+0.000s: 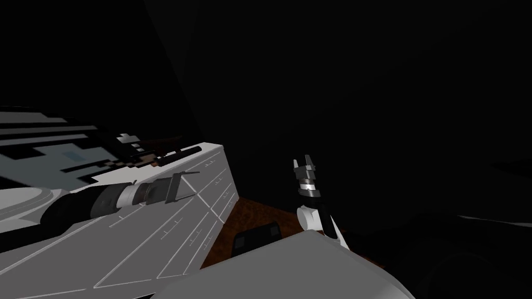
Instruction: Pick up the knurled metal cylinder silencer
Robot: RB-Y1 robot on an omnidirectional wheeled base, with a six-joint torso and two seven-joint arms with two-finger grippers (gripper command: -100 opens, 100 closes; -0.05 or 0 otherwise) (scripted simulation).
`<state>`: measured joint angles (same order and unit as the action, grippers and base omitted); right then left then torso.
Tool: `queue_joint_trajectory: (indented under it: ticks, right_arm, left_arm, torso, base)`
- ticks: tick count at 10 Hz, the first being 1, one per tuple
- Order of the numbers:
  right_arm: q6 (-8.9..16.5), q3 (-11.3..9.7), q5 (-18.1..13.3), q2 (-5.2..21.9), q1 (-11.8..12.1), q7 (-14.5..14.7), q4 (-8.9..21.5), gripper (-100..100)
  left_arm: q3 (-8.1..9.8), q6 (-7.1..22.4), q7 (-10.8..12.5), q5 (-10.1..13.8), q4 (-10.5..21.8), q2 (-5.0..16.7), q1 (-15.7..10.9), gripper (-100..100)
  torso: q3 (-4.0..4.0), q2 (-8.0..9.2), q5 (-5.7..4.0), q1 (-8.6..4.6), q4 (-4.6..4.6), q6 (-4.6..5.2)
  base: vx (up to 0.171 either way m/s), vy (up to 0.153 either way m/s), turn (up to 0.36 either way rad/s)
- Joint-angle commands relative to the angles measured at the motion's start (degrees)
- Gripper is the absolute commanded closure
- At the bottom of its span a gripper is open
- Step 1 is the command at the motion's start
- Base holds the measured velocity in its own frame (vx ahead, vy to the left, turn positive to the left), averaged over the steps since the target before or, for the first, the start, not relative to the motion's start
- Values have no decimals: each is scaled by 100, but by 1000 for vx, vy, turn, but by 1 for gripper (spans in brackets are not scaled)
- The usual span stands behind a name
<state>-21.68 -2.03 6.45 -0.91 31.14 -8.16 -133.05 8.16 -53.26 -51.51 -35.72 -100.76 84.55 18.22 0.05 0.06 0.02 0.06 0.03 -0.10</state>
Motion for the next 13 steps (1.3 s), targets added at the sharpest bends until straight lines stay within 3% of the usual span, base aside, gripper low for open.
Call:
queue_joint_trajectory:
  ticks: [1, 3, 4, 6, 7, 9, 10, 11, 12, 13]
  right_arm:
    - [0, 0, 0, 0, 0, 0, 0, 0]
    - [0, 0, 0, 0, 0, 0, 0, 0]
    - [0, 0, 0, 0, 0, 0, 0, 0]
    - [0, 0, 0, 0, 0, 0, 0, 0]
    - [0, 0, 0, 0, 0, 0, 0, 0]
    - [0, 0, 0, 0, 0, 0, 0, 0]
    - [0, 0, 0, 0, 0, 0, 0, 0]
    - [0, 0, 0, 0, -1, 0, 0, 0]
    - [0, 0, 0, 0, 0, 0, 0, 0]
    - [0, 0, 0, 0, 0, 0, 0, 0]
  left_arm:
    - [15, -129, -286, -197, 182, 286, -30, -100]
    - [15, -129, -316, -197, 182, 562, -30, -100]
    - [9, -245, -583, -383, 356, 774, -78, -100]
    - [9, -245, -605, -383, 356, 1030, -78, -100]
    - [-1, -358, -881, -563, 524, 1253, -120, -100]
    - [-1, -358, -889, -563, 524, 1484, -120, -100]
    - [-16, -467, -1166, -737, 687, 1705, -157, -100]
    - [-16, -467, -1166, -737, 687, 1902, -157, -100]
    - [-36, -573, -1415, -902, 843, 2074, -187, -100]
    - [-36, -573, -1434, -902, 843, 2232, -187, -100]
  torso:
    - [0, 0, 0, 0, 0, 0]
    - [0, 0, 0, 0, 0, 1]
    - [0, -1, 1, 1, 0, -1]
    - [-2, -2, 0, 0, -1, 2]
    - [-1, -2, 1, 2, 0, -2]
    - [-2, -3, 1, 3, -1, 1]
    - [-2, -3, 2, 4, 0, -2]
    - [-4, -6, 1, 4, -2, 5]
    - [-3, -5, 2, 5, -1, 0]
    - [-4, -6, 2, 7, -2, 3]
  base:
    - [-16, -10, -248]
    - [-12, -2, -66]
    - [-9, -10, -212]
    - [-9, 0, -79]
    - [-7, -1, -200]
    - [-4, 3, -74]
    - [-1, 4, -193]
    - [-2, 11, -166]
    - [-2, 18, -222]
    - [-5, 25, -107]
